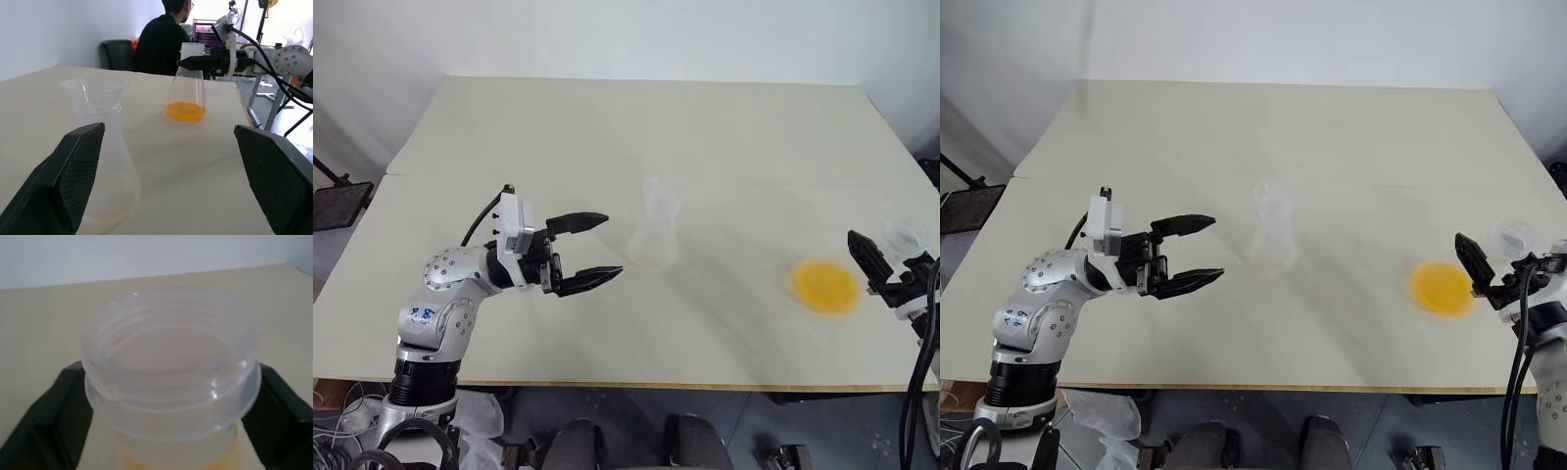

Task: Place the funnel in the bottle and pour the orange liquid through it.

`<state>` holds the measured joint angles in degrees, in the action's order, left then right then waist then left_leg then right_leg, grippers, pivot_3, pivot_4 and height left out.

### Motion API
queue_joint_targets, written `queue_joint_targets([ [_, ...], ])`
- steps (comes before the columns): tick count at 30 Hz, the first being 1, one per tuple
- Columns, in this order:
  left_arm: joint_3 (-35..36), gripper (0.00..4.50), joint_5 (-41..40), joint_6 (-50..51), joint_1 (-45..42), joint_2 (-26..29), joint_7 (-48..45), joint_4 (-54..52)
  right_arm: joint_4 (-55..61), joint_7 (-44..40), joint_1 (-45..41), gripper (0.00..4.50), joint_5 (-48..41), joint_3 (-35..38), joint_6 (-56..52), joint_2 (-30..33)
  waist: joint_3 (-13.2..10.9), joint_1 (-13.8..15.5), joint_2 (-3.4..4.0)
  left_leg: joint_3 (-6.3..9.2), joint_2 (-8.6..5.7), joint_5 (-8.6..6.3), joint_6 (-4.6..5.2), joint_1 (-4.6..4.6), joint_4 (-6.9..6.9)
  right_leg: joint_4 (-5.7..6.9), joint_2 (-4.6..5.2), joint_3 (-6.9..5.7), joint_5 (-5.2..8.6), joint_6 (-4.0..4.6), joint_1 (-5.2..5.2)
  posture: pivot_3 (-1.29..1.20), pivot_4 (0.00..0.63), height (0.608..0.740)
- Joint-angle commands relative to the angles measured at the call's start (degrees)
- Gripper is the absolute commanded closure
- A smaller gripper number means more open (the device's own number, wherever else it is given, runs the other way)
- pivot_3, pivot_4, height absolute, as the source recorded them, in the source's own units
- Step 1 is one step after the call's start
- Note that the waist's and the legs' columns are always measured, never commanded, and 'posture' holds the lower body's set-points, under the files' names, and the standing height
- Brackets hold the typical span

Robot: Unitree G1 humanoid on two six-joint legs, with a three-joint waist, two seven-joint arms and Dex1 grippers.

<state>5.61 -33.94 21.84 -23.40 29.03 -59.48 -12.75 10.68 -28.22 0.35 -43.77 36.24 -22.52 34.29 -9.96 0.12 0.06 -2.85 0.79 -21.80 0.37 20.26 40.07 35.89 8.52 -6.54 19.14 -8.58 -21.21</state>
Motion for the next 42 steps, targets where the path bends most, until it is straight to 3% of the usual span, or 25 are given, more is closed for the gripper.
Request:
queue_joint_targets([
  [1,0.51,0.0,-0.59,-1.6,-0.2,0.36,0.23,-1.45,0.3,-1.47,-1.14,1.67,0.17,0.28,1.07,0.7,0.0,-0.02,0.0,0.0,0.0,0.0,0.0,0.0,0.0,0.0,0.0,0.0,0.0,0.0,0.0,0.0,0.15,0.74],
  [3,0.46,0.0,-0.49,-1.93,-0.43,0.31,0.27,-1.03,0.7,-1.98,-1.73,2.02,0.11,0.25,1.56,0.27,0.0,-0.12,0.0,0.0,0.01,0.0,0.0,0.0,0.0,0.0,-0.01,-0.01,0.0,0.0,0.0,0.0,0.15,0.74],
  [10,0.59,0.0,-0.01,-3.1,-0.79,0.16,0.82,0.31,6.57,-1.56,-4.06,2.02,-0.27,-2.41,2.07,-0.82,-0.02,-0.21,0.03,-0.03,0.01,0.0,0.0,0.03,-0.01,0.0,-0.01,0.01,0.0,0.0,-0.06,0.0,0.15,0.74],
  [13,0.77,0.0,0.36,-3.97,-1.08,0.04,1.18,1.64,10.28,3.46,-8.81,2.02,4.41,-7.85,0.29,0.43,-0.03,-0.37,0.06,-0.06,0.03,0.0,-0.01,0.04,-0.01,0.02,-0.01,0.03,0.0,0.0,-0.12,0.0,0.15,0.74],
  [18,1.13,0.0,0.9,-5.74,-1.21,-0.11,1.76,4.24,15.71,4.74,-17.88,2.02,1.52,-16.64,-10.77,3.94,-0.04,-0.27,0.07,-0.06,0.02,0.0,-0.01,0.09,-0.01,0.04,-0.01,0.02,0.0,0.0,-0.2,0.0,0.15,0.74],
  [21,1.28,0.0,1.34,-6.95,-0.98,-0.16,2.05,5.73,16.19,8.79,-25.51,2.02,5.21,-22.56,-15.75,4.5,-0.05,-0.15,0.06,0.01,0.0,0.0,0.0,0.17,0.0,0.02,0.01,-0.06,0.0,0.0,-0.24,0.0,0.15,0.74],
  [26,1.39,0.0,1.52,-8.22,-0.03,-0.44,2.88,5.94,14.18,9.69,-34.11,2.02,13.83,-30.85,-15.13,4.48,-0.05,-0.17,0.06,0.16,-0.02,0.0,-0.01,0.32,0.02,0.01,0.02,-0.21,0.0,0.0,-0.29,0.0,0.15,0.74],
  [35,1.31,0.0,1.82,-9.61,1.56,-1.43,5.16,4.53,4.5,8.02,-38.05,2.02,43.61,-46.19,7.66,7.03,-0.05,-0.42,0.06,0.2,-0.03,0.0,0.0,0.39,0.0,-0.01,0.04,-0.37,0.0,0.0,-0.32,0.0,0.15,0.74],
  [42,0.48,0.0,2.59,-10.69,2.0,-2.2,6.28,4.26,-1.15,8.42,-41.62,2.02,57.97,-50.4,15.83,6.47,-0.05,-0.74,0.06,0.21,-0.01,0.0,-0.01,0.41,0.0,-0.01,0.04,-0.38,0.0,0.0,-0.34,0.0,0.15,0.74],
])
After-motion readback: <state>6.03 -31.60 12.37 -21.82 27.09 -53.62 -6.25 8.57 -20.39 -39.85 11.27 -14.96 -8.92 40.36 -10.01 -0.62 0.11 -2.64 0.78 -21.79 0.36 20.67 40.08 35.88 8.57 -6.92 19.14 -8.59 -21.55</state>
